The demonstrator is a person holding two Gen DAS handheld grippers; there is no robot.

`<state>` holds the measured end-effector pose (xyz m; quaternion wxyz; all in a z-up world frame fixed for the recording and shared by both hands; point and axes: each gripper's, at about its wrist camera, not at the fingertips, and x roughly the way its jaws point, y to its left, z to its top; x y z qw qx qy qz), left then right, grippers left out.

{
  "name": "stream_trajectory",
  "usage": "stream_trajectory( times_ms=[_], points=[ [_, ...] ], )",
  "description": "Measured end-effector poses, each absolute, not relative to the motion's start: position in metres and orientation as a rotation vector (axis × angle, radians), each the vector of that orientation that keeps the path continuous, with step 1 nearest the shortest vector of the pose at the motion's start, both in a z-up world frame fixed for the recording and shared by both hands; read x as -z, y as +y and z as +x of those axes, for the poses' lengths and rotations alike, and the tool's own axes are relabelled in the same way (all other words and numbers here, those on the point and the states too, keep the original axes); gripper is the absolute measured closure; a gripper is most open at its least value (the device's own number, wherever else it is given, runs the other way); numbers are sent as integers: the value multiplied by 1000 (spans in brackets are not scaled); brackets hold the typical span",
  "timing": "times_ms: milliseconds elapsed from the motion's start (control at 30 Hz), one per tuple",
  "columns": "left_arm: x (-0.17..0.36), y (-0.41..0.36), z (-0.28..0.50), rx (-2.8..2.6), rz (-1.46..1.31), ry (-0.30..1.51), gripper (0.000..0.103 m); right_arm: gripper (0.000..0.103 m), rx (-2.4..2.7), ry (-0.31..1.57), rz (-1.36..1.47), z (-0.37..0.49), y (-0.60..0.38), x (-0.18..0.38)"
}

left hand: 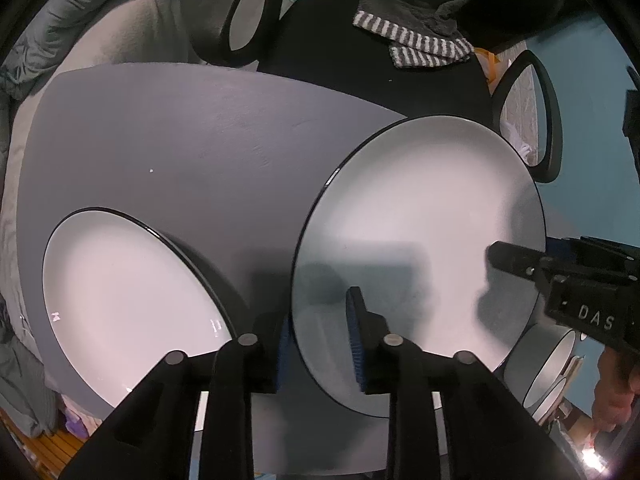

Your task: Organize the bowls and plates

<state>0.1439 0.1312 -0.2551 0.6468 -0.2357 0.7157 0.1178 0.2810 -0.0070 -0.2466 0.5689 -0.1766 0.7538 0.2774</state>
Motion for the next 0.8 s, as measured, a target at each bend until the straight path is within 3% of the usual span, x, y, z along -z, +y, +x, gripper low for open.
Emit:
stream_trajectory(
  times_ms=[467,633,733,800],
  points=[
    [255,129,149,-275,-510,1614,58,65,-585,1793,-483,279,-3,239],
    [254,124,148,-271,-507,1614,58,60,-576,1788,-501,277,0,234],
    [253,122,148,-271,-508,1613,58,49,-536,1757,-557,277,1,232],
    [252,121,149,-271,-508,1611,58,48,-551,1763,-541,278,0,233]
  ],
)
